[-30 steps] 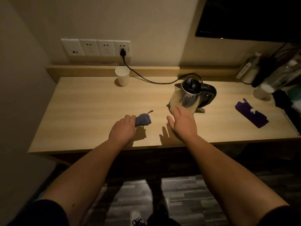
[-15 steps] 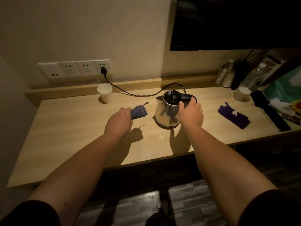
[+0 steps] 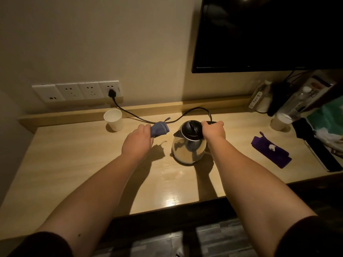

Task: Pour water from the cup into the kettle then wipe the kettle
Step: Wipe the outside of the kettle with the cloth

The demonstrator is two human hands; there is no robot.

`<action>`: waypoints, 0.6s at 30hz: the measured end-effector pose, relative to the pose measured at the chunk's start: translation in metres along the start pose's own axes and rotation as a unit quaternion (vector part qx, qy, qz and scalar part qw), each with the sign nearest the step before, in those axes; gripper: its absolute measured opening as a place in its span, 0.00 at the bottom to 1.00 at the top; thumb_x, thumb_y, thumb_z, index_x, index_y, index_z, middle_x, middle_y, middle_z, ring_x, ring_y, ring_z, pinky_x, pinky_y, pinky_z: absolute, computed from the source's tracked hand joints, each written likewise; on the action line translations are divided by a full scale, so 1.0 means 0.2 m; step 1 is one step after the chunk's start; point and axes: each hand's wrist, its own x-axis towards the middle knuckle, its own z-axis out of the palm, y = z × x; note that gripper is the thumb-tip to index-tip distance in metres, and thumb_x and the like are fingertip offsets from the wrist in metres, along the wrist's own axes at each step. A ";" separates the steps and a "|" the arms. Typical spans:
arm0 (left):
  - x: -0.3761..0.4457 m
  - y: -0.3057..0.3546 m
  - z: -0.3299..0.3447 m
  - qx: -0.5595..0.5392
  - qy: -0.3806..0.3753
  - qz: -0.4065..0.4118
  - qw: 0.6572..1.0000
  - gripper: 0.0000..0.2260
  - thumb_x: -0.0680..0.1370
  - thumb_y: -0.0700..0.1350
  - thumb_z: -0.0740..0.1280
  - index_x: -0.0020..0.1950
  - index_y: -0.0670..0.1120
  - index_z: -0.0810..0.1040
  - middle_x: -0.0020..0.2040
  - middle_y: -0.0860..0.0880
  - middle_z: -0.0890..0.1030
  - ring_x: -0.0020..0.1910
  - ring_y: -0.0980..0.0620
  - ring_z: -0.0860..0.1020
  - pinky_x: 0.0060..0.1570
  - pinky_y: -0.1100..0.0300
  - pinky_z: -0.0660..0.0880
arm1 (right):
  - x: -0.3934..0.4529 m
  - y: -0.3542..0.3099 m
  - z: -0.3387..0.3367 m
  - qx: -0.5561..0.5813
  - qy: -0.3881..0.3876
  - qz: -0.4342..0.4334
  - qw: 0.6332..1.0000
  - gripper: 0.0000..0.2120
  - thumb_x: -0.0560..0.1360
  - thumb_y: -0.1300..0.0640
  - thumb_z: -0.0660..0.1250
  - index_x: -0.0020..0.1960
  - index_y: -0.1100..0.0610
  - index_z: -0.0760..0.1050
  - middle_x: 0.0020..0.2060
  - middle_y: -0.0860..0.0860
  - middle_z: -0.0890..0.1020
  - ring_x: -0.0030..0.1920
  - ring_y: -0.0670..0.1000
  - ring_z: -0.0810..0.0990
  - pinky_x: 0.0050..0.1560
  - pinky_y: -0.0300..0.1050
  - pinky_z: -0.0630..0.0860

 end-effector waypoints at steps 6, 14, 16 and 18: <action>0.03 -0.06 0.06 -0.018 -0.032 -0.034 0.999 0.13 0.81 0.49 0.60 0.65 0.47 0.67 0.55 0.45 0.75 0.47 0.48 0.77 0.44 0.56 0.75 | 0.05 -0.10 0.07 0.018 -0.059 -0.018 0.998 0.31 0.77 0.51 0.65 0.76 0.56 0.56 0.55 0.58 0.77 0.53 0.58 0.77 0.58 0.59 0.78; 0.10 -0.13 0.13 -0.142 -0.051 -0.066 0.986 0.21 0.83 0.49 0.58 0.75 0.51 0.59 0.64 0.46 0.72 0.54 0.47 0.77 0.50 0.53 0.77 | 0.09 -0.24 0.20 0.023 -0.087 -0.024 0.996 0.30 0.77 0.51 0.70 0.73 0.52 0.60 0.60 0.58 0.75 0.57 0.60 0.79 0.61 0.60 0.77; 0.13 -0.16 0.14 -0.182 -0.060 -0.072 0.979 0.20 0.83 0.50 0.57 0.75 0.52 0.60 0.66 0.46 0.71 0.55 0.47 0.77 0.51 0.53 0.77 | 0.09 -0.26 0.23 0.005 -0.083 -0.022 0.996 0.29 0.77 0.52 0.70 0.72 0.52 0.60 0.59 0.57 0.75 0.56 0.60 0.79 0.59 0.59 0.78; 0.15 -0.17 0.15 -0.223 -0.060 -0.074 0.970 0.19 0.83 0.49 0.56 0.74 0.52 0.60 0.66 0.46 0.71 0.56 0.46 0.77 0.51 0.54 0.75 | 0.08 -0.28 0.26 -0.008 -0.081 -0.029 0.996 0.27 0.77 0.55 0.69 0.72 0.52 0.61 0.58 0.57 0.75 0.52 0.57 0.78 0.54 0.54 0.79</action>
